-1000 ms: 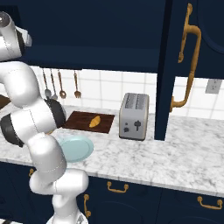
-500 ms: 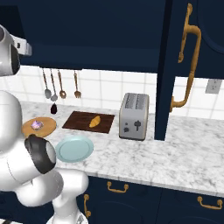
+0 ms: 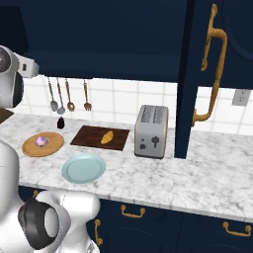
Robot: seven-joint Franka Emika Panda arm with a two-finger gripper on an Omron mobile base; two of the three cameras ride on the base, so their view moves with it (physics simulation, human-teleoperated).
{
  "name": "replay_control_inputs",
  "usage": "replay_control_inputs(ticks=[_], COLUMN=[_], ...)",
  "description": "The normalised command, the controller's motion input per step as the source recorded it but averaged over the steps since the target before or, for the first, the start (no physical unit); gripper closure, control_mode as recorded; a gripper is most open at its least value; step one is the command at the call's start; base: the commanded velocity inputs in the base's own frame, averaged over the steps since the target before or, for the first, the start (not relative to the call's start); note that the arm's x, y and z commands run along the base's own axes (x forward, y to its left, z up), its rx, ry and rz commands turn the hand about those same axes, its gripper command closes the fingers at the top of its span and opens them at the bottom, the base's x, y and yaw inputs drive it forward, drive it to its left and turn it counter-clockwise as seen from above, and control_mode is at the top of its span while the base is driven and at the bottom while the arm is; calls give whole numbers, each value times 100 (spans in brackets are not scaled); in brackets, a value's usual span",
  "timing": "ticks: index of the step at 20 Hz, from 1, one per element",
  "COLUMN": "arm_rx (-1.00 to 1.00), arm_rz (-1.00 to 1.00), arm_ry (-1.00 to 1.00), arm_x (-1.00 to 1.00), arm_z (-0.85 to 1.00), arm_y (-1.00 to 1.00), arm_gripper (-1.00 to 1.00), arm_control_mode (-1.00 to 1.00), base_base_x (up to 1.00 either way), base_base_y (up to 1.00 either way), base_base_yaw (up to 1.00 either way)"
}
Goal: From the different types of pastries on the counter, select a croissant and place it on the cutting board. Then retrieve a jar of jam from the cabinet and place it alongside the croissant on the cutting board.
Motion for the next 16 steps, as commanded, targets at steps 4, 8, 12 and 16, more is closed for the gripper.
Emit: replay_control_inputs(ticks=[4, 8, 12, 16], arm_rx=[10, 8, 3, 8], arm_rz=[0, 0, 0, -2], arm_ry=[0, 0, 1, 5], arm_x=[-76, -85, -66, -10], arm_z=[2, 1, 0, -9], arm_y=[-46, -53, -46, -16], arm_gripper=[100, 100, 100, 100], arm_control_mode=[-100, -100, -100, -100], base_base_x=[0, 0, 0, 0], base_base_y=[0, 0, 0, 0], base_base_yaw=[0, 0, 0, 0])
